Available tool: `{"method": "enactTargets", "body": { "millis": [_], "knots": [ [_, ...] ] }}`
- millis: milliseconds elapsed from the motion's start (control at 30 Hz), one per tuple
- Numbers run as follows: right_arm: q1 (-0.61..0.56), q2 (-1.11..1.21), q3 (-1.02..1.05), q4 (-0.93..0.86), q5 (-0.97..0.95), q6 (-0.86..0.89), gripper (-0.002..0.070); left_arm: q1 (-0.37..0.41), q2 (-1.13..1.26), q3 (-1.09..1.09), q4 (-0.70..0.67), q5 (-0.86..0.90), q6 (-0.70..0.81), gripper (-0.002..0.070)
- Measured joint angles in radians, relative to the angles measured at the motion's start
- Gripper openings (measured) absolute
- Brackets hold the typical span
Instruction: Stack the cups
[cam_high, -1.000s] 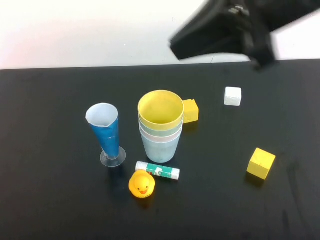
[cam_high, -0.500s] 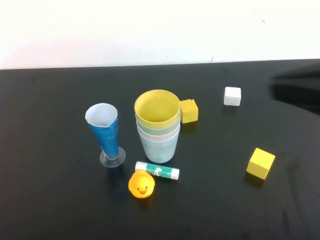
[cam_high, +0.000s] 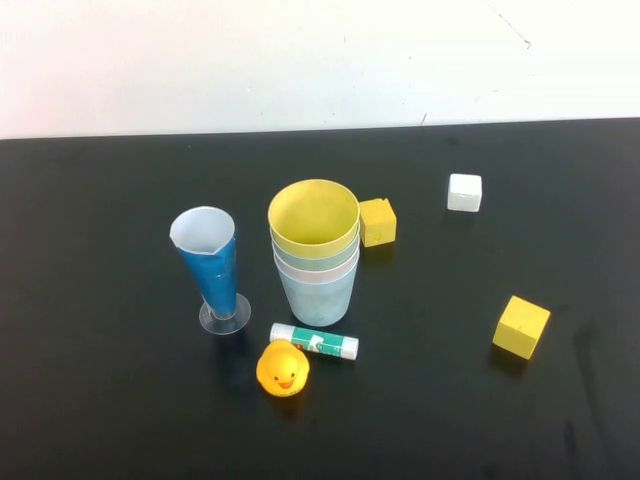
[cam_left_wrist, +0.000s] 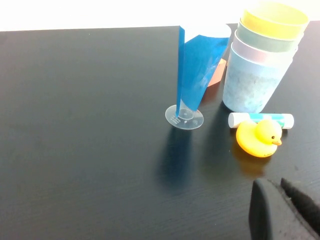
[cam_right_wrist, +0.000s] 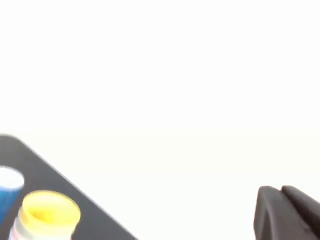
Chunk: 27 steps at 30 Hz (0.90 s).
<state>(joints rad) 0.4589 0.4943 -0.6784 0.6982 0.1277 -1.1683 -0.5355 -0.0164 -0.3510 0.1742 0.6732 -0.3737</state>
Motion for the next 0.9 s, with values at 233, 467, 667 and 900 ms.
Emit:
{"method": "enactTargets", "body": {
  "millis": [233,467,667,900],
  "knots": [
    [0.000,-0.002,0.112,0.000,-0.012,-0.009,0.0001,0.000,0.000,0.000,0.000,0.000,0.000,0.0001],
    [0.000,-0.002,0.210,0.000,-0.014,0.002,0.0000,0.000,0.000,0.000,0.000,-0.002,0.000,0.0001],
    [0.000,-0.002,0.379,0.004,-0.227,0.012,0.0000,0.000,0.000,0.000,0.000,-0.002,0.000,0.0001],
    [0.000,-0.002,0.480,0.005,-0.347,-0.006,0.0000,0.000,0.000,0.000,0.000,-0.002,-0.002,0.0001]
  ]
}}
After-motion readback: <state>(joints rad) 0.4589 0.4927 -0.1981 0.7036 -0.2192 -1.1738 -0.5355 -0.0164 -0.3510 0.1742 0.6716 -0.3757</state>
